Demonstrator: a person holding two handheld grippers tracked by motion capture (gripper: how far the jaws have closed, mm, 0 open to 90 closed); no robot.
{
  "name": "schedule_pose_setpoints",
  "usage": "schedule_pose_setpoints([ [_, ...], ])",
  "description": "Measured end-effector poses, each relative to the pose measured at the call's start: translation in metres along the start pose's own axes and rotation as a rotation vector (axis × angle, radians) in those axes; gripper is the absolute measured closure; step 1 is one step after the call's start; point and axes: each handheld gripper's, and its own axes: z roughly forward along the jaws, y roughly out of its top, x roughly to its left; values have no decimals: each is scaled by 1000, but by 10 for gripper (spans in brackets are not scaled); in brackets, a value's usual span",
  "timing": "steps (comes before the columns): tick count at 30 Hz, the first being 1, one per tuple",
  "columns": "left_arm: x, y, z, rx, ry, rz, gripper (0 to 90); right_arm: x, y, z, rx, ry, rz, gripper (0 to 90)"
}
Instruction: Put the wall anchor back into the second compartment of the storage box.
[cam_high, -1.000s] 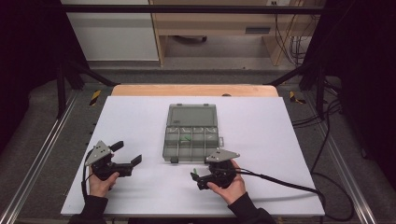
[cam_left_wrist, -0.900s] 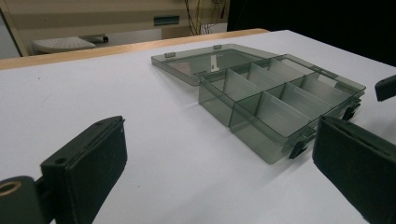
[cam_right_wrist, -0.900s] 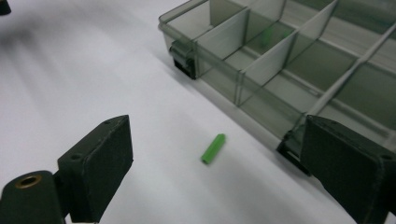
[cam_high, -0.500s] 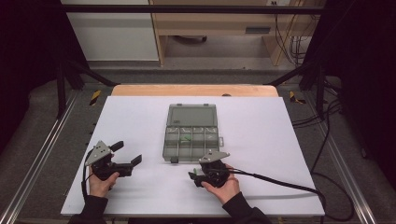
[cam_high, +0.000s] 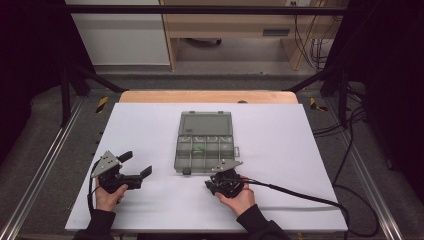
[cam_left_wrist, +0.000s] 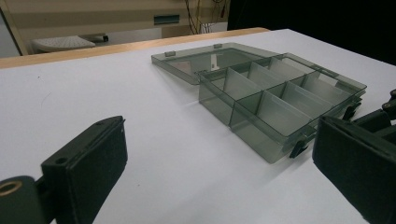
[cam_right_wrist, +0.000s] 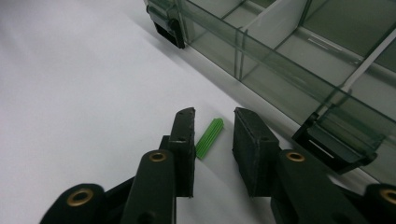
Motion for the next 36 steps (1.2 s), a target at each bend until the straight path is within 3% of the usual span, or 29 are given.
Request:
schedule_pose_setpoints([
  [15,0,0,0,-1,0,-1,31,-1,0,1,20,21,-3,838],
  [23,0,0,0,-1,0,0,31,-2,1,1,24,28,4,847],
  [29,0,0,0,-3,1,0,31,-1,5,-7,-7,45,2,848],
  [36,0,0,0,-2,2,0,31,-4,16,-28,-86,52,-8,849],
])
